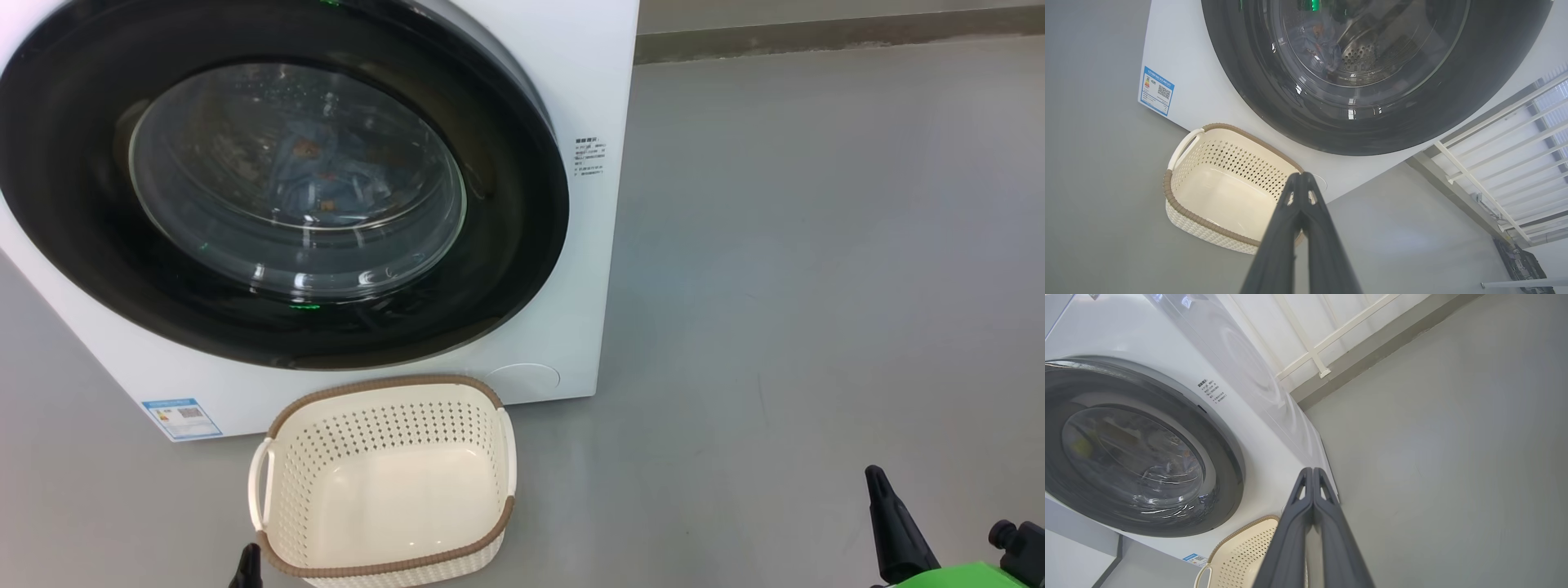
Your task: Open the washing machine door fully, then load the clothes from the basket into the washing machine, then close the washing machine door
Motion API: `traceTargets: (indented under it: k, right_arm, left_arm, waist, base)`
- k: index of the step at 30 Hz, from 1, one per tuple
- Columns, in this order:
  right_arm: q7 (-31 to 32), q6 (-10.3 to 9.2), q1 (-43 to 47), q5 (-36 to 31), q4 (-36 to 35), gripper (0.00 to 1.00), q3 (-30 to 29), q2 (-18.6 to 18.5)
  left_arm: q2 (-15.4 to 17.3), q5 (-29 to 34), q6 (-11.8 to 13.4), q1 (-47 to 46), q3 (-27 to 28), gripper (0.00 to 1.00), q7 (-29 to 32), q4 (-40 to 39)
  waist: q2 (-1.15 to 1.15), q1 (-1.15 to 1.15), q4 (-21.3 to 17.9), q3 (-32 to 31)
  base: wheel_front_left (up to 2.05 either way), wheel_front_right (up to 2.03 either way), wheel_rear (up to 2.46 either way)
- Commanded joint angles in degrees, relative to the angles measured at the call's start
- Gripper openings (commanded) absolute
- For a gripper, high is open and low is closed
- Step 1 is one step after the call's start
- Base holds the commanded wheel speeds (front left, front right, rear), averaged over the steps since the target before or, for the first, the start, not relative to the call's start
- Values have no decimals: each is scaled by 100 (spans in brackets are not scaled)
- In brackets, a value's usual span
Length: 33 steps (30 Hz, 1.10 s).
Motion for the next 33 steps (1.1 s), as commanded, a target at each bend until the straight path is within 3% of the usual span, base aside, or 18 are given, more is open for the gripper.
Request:
traceTargets:
  k: [1, 33]
  right_arm:
    - [45, -13, -262, 176, -113, 0, 12, -43]
    - [587, -22, -546, 2295, 23, 0, -1, 37]
  left_arm:
    - [93, -152, -5, -248, 116, 0, 18, -101]
    - [144, -2035, -7, -675, 296, 0, 532, 6]
  waist:
    - [0, 0, 3, 0]
    - [0, 0, 65, 13]
  base:
    - [0, 0, 0]
    - [0, 0, 0]
